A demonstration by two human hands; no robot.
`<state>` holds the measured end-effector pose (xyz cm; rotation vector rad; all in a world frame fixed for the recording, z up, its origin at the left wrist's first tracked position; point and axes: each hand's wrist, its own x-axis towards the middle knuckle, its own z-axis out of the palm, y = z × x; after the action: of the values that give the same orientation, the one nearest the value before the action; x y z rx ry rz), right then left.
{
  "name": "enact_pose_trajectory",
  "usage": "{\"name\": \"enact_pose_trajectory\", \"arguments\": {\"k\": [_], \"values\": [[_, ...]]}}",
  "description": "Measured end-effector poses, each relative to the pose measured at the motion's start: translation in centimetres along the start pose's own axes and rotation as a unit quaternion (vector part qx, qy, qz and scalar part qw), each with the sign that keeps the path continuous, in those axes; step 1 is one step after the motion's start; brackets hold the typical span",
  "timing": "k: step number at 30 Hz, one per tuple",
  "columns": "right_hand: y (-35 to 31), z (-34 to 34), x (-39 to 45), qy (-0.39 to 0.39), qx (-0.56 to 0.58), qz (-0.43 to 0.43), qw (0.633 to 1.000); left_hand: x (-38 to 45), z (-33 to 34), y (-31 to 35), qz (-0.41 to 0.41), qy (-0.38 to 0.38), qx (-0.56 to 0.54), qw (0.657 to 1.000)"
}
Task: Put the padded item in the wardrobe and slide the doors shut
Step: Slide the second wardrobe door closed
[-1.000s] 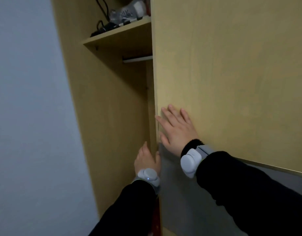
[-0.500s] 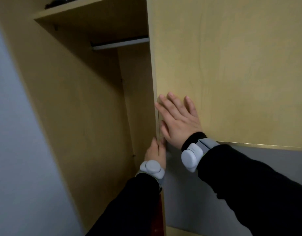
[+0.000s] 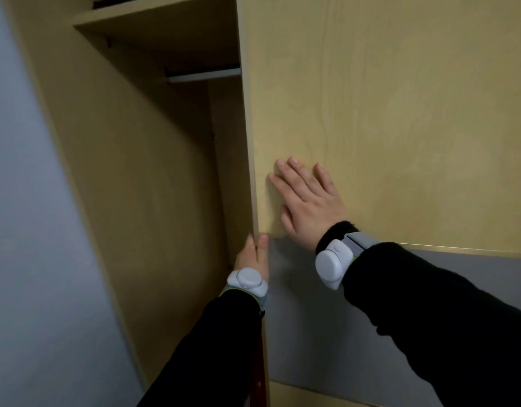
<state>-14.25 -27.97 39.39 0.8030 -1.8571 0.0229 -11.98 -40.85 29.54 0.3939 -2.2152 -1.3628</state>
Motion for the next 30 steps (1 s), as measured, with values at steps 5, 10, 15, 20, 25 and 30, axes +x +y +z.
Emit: {"name": "enact_pose_trajectory", "arguments": {"k": [5, 10, 15, 20, 25, 30], "values": [[-0.2, 0.6, 0.4, 0.029, -0.018, -0.011, 0.999, 0.6, -2.0, -0.7, -0.015, 0.008, -0.011, 1.0], [-2.0, 2.1, 1.4, 0.05, -0.035, -0.026, 0.998, 1.6, -3.9, -2.2, -0.019, 0.034, -0.02, 0.999], [-4.3, 3.2, 2.9, 0.062, -0.021, -0.034, 0.997, 2.2, -6.2, -3.0, -0.013, 0.05, -0.036, 0.998], [-6.9, 4.0, 4.5, 0.063, 0.006, -0.035, 0.997, 3.3, -9.1, -4.0, -0.026, 0.034, -0.049, 0.998], [-9.0, 5.0, 5.6, 0.053, 0.03, -0.053, 0.997, 4.6, -11.1, -5.8, -0.029, 0.044, -0.053, 0.997], [-9.3, 5.8, 4.4, 0.049, 0.054, -0.073, 0.995, 4.8, -12.8, -5.4, -0.055, 0.072, -0.032, 0.995]]}}
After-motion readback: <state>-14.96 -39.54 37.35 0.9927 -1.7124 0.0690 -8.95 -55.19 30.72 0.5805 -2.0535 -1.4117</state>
